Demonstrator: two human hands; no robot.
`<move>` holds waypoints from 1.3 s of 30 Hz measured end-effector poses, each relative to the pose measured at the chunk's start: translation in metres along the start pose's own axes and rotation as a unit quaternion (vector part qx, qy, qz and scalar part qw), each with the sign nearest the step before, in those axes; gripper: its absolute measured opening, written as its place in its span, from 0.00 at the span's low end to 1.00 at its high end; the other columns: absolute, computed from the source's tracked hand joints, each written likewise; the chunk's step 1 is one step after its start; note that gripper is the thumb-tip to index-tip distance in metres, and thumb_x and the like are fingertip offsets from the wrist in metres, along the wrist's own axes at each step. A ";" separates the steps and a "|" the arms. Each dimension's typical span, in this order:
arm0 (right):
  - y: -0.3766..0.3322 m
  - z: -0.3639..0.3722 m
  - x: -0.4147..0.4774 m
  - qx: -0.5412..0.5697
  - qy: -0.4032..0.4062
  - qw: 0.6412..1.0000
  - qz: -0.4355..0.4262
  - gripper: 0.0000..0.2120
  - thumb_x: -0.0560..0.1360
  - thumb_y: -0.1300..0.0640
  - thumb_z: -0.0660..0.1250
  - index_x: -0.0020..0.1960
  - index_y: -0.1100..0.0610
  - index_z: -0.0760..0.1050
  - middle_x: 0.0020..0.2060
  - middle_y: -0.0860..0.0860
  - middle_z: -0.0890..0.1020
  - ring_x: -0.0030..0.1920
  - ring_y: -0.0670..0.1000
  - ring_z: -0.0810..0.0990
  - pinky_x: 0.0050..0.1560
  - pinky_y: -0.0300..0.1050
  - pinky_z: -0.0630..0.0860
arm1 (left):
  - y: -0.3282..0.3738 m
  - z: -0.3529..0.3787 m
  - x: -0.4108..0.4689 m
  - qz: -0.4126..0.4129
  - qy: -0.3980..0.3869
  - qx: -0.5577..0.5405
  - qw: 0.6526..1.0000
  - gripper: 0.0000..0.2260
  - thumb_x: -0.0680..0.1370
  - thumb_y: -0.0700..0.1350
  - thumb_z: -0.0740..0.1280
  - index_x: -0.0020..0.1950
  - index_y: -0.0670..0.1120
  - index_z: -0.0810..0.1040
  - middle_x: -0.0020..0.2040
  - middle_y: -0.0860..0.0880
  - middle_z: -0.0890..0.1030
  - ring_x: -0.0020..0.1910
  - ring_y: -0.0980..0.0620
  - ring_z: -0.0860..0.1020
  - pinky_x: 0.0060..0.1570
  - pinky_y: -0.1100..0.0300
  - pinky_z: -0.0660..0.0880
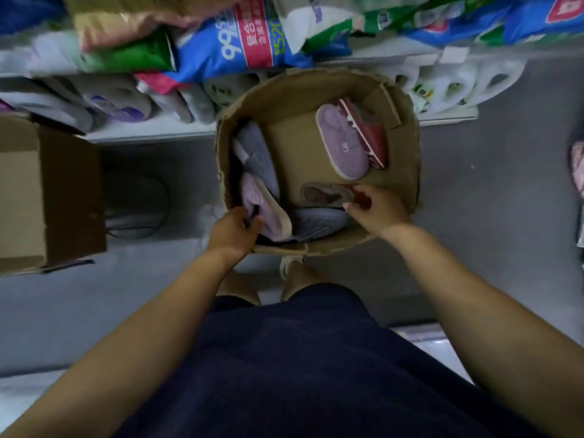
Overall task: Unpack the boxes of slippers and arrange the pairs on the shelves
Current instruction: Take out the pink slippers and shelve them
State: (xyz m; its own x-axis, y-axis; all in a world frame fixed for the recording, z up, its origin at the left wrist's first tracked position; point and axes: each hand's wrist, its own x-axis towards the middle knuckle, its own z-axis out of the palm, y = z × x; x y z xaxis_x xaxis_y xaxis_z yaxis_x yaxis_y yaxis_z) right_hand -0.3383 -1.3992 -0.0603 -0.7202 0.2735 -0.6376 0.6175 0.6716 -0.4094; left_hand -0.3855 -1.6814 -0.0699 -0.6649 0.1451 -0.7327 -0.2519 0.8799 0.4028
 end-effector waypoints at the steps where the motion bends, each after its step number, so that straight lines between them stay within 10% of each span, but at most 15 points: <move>1: 0.005 -0.003 0.014 -0.001 -0.002 1.000 -0.008 0.17 0.76 0.51 0.72 0.62 0.58 0.79 0.57 0.56 0.83 0.59 0.56 0.80 0.53 0.40 0.71 | 0.006 0.010 0.011 -0.023 -0.011 -0.016 1.000 0.15 0.84 0.53 0.62 0.54 0.42 0.78 0.49 0.44 0.78 0.54 0.39 0.79 0.46 0.58 0.65; 7: 0.023 0.008 0.130 -0.071 -0.026 0.996 -0.039 0.24 0.77 0.46 0.69 0.71 0.51 0.72 0.69 0.53 0.76 0.67 0.56 0.75 0.66 0.45 0.69 | 0.027 0.037 0.074 -0.220 0.004 -0.239 0.946 0.17 0.84 0.52 0.61 0.63 0.40 0.77 0.57 0.39 0.81 0.56 0.41 0.79 0.59 0.48 0.76; 13: 0.022 0.033 0.243 -0.169 -0.054 0.981 -0.082 0.31 0.78 0.50 0.68 0.77 0.60 0.64 0.75 0.58 0.68 0.74 0.59 0.65 0.73 0.49 0.61 | 0.016 0.054 0.129 -0.395 0.069 -0.513 0.759 0.26 0.81 0.60 0.65 0.70 0.41 0.74 0.63 0.45 0.80 0.61 0.45 0.80 0.57 0.54 0.76; 20: 0.028 0.045 0.303 -0.304 -0.048 0.950 -0.048 0.37 0.76 0.45 0.70 0.78 0.55 0.58 0.77 0.58 0.63 0.76 0.63 0.59 0.74 0.57 0.56 | 0.014 0.055 0.170 -0.485 -0.031 -0.655 0.579 0.35 0.82 0.63 0.60 0.81 0.42 0.58 0.79 0.41 0.64 0.78 0.42 0.61 0.78 0.49 0.55; 31: 0.007 0.021 0.271 -0.220 -0.063 0.971 -0.076 0.15 0.79 0.47 0.68 0.58 0.56 0.76 0.55 0.57 0.81 0.58 0.60 0.76 0.59 0.52 0.69 | 0.025 0.054 0.150 -0.431 0.038 -0.710 0.556 0.20 0.80 0.50 0.70 0.66 0.38 0.76 0.70 0.43 0.77 0.65 0.47 0.77 0.59 0.59 0.75; 39: -0.014 -0.019 0.214 -0.056 -0.160 0.985 -0.041 0.19 0.79 0.41 0.64 0.54 0.58 0.78 0.49 0.54 0.83 0.49 0.54 0.82 0.55 0.53 0.79 | 0.044 0.040 0.104 -0.365 -0.006 -0.730 0.578 0.33 0.71 0.48 0.77 0.73 0.40 0.72 0.73 0.44 0.74 0.73 0.47 0.71 0.75 0.53 0.66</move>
State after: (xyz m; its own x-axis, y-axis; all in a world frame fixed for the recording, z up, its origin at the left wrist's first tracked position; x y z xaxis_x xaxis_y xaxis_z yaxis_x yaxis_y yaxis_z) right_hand -0.5074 -1.3375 -0.1788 -0.6193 -0.0039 -0.7852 0.5087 0.7597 -0.4050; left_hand -0.4379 -1.6100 -0.1505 -0.0043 -0.0126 -0.9999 -0.7928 -0.6094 0.0111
